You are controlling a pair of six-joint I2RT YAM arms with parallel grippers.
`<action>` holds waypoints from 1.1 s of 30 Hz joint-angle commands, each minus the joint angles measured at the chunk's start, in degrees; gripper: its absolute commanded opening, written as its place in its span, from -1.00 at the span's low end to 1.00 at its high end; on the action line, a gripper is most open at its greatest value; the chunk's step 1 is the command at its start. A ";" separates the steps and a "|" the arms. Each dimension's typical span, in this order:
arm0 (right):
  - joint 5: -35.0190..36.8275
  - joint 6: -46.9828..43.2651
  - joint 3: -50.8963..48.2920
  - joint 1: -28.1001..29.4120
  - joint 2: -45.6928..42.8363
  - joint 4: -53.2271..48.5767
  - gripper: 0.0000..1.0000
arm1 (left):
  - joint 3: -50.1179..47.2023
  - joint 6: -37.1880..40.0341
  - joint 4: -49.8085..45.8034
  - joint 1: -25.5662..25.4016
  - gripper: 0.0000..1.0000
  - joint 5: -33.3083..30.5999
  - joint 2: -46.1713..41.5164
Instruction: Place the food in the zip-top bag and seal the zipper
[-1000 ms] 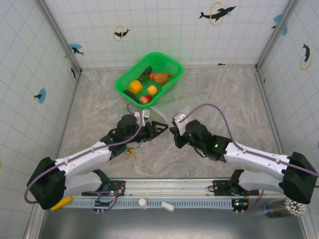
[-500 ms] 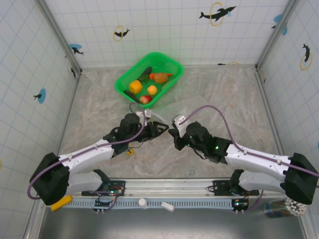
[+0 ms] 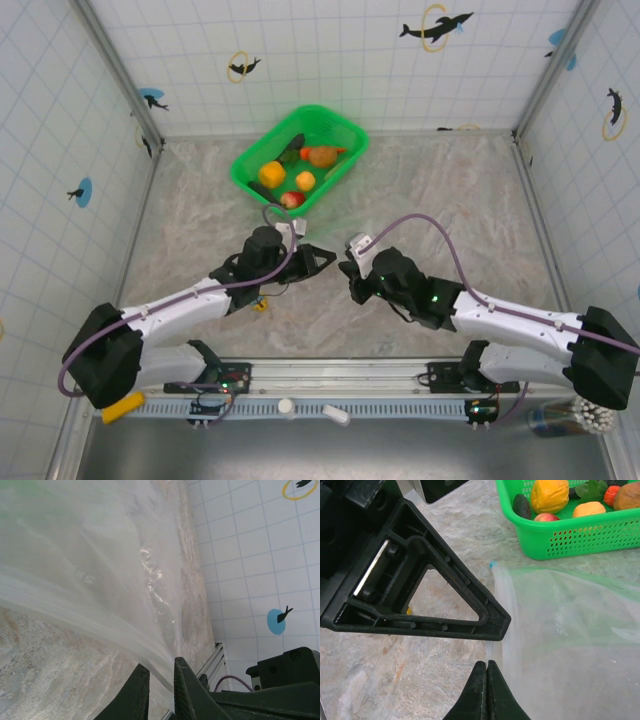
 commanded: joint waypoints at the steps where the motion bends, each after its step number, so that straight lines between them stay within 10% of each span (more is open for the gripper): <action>1: 2.86 0.07 -0.63 0.42 -1.41 2.17 -0.98 | 1.00 0.78 -0.34 -0.18 -0.74 -0.20 1.25; 10: 4.47 0.42 -0.39 0.54 -0.87 2.05 -0.94 | 1.33 1.20 0.60 -0.13 -1.00 0.27 1.43; 15: 7.52 0.22 2.46 0.29 -0.49 -2.14 -0.32 | 0.79 3.13 -0.84 -0.18 -1.00 -0.86 1.60; 20: 3.87 -1.33 7.56 -1.54 -0.40 -7.50 -0.11 | 0.41 5.86 -2.43 -0.18 -1.00 -2.23 2.29; 33: 0.36 -2.86 17.13 -3.68 8.81 -23.82 -0.04 | 0.50 10.19 -4.77 -0.17 -1.00 -3.06 1.26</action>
